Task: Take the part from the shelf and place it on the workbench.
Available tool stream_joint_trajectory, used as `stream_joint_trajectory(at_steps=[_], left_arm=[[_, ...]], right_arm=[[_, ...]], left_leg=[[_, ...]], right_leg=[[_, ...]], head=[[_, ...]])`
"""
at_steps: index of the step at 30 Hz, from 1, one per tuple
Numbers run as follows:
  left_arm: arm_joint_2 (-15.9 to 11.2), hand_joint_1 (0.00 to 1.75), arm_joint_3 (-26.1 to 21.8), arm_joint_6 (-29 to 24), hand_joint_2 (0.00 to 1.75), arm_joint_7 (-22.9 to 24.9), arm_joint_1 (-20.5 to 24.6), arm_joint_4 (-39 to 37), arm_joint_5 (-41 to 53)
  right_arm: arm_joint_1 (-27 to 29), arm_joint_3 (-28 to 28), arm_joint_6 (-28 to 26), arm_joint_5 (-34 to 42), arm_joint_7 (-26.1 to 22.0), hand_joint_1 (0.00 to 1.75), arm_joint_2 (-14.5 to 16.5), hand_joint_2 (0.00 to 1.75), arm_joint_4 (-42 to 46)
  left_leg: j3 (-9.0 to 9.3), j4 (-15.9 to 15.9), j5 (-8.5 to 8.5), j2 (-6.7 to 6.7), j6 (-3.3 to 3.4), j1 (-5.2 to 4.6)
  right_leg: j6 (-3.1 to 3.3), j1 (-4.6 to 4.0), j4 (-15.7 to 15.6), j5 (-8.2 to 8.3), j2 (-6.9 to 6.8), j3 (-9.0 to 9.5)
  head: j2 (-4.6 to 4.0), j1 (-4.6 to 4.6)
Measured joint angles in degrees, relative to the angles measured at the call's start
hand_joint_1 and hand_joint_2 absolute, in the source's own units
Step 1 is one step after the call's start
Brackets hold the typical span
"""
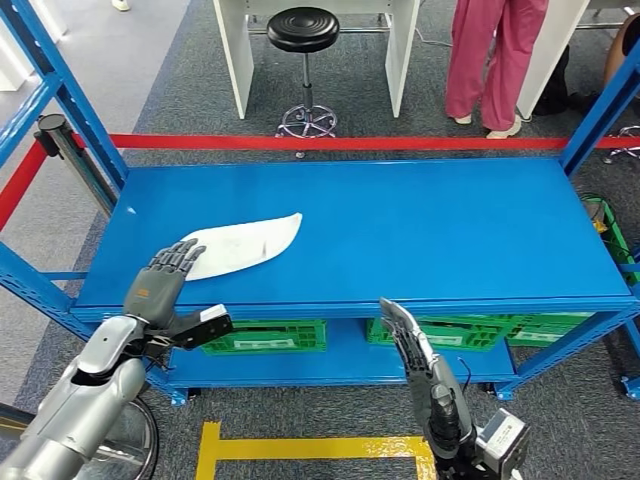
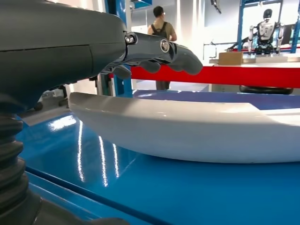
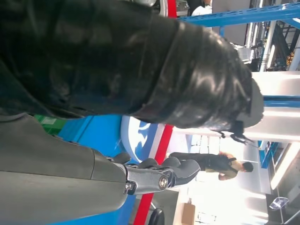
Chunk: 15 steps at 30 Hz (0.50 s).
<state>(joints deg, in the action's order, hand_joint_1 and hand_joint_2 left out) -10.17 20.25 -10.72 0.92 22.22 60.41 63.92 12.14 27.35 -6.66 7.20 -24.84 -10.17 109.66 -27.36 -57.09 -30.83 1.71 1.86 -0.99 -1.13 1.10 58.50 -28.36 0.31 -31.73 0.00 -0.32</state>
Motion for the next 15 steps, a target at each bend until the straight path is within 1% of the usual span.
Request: stream_joint_trajectory(at_steps=[15], left_arm=[[-0.57, 0.0, -1.13, -0.25, 1.75, 0.3, 2.12, -4.11, 0.0]], right_arm=[[-0.08, 0.96, 0.09, 1.43, 0.4, 0.0, -0.59, 0.0, -0.24]], left_leg=[[0.0, 0.03, 0.44, -0.02, -0.25, 0.05]], right_leg=[[0.03, -0.09, 0.0, 0.43, 0.04, -0.04]], head=[[0.0, -0.01]])
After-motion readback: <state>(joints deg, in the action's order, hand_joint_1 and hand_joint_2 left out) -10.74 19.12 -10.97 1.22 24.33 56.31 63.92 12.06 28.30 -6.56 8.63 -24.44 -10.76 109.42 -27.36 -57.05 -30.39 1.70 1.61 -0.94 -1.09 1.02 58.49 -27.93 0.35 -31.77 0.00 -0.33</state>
